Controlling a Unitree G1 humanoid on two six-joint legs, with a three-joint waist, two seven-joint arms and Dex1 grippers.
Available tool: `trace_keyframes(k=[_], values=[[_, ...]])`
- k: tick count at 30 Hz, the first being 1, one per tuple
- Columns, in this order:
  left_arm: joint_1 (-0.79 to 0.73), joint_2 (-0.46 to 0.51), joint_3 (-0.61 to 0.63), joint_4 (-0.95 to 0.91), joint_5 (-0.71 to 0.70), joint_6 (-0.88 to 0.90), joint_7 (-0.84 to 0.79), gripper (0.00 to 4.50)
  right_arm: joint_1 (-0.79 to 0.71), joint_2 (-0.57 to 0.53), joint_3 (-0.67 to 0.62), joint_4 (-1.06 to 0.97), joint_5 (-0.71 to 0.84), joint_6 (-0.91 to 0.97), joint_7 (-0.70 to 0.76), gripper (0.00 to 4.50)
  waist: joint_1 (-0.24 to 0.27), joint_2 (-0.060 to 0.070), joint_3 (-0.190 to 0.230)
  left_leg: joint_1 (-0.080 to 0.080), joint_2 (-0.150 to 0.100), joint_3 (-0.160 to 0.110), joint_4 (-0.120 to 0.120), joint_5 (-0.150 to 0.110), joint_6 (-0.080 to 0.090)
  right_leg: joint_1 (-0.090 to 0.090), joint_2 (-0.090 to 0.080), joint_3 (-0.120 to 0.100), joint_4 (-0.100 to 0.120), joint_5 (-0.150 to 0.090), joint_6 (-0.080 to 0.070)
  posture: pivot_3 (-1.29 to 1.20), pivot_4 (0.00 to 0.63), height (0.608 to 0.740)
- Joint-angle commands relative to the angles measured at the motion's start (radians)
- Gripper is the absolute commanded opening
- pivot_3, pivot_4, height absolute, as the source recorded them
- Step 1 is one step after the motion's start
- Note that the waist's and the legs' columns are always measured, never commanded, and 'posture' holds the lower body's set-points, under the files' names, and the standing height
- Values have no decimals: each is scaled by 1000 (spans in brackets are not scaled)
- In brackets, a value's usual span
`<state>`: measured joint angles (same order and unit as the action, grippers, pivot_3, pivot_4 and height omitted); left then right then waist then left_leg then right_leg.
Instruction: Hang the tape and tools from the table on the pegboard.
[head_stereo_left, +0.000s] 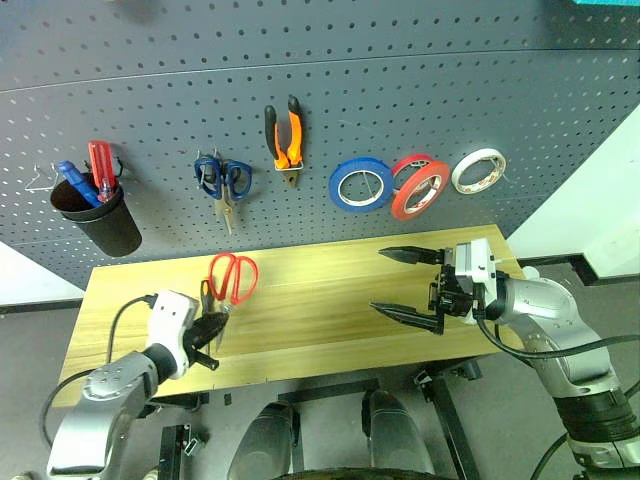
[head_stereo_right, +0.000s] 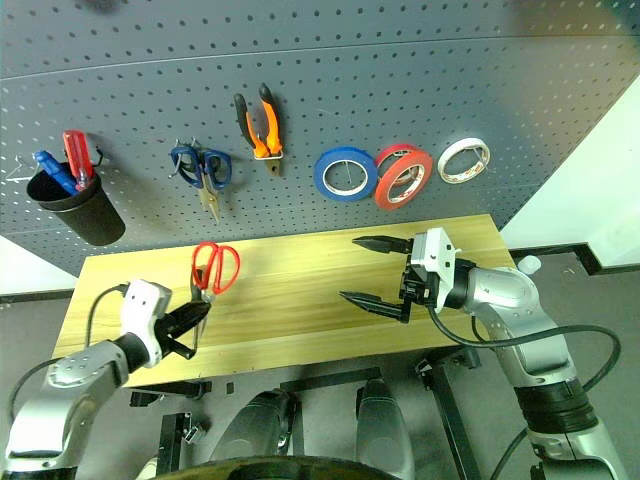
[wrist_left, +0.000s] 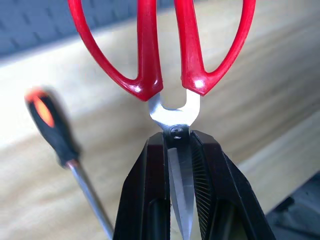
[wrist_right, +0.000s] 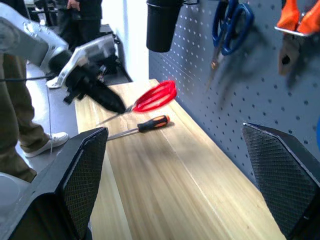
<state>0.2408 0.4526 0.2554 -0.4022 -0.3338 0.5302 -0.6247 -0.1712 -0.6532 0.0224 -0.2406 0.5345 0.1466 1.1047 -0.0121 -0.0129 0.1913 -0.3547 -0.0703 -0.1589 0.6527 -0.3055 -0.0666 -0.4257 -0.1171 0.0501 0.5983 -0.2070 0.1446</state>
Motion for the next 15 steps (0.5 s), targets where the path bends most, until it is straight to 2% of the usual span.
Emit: trace_keyframes(k=[1, 4, 7, 15], values=[[-17, -36, 110, -82, -146, -144, -62, 268, -27, -3, -11, -20, -8, -11, 9, 4500, 0, 0, 0, 0, 0, 0, 0, 0, 0, 0, 0, 0, 0, 0, 0, -22, 130, 738], [-40, -70, 195, -112, -321, -197, -118, 268, -29, 3, -4, -7, -23, -22, 14, 4500, 1, -1, -1, 0, 0, 0, 0, 0, 0, 0, 0, 0, 0, 0, 0, -19, 127, 738], [-66, -76, 248, -129, -414, -264, -153, 268, -36, 14, -6, -14, -19, -27, 14, 4500, 1, 0, -2, 0, 0, 0, 0, 0, 0, 0, 0, 0, 0, 0, 0, -17, 121, 738], [-206, -11, 296, -67, -406, -340, -79, 268, -92, 37, -8, -55, 2, -14, 2, 4500, 0, -2, -9, 1, 0, 1, 1, 0, 0, 0, 1, 0, 0, 1, -1, -24, 109, 738]])
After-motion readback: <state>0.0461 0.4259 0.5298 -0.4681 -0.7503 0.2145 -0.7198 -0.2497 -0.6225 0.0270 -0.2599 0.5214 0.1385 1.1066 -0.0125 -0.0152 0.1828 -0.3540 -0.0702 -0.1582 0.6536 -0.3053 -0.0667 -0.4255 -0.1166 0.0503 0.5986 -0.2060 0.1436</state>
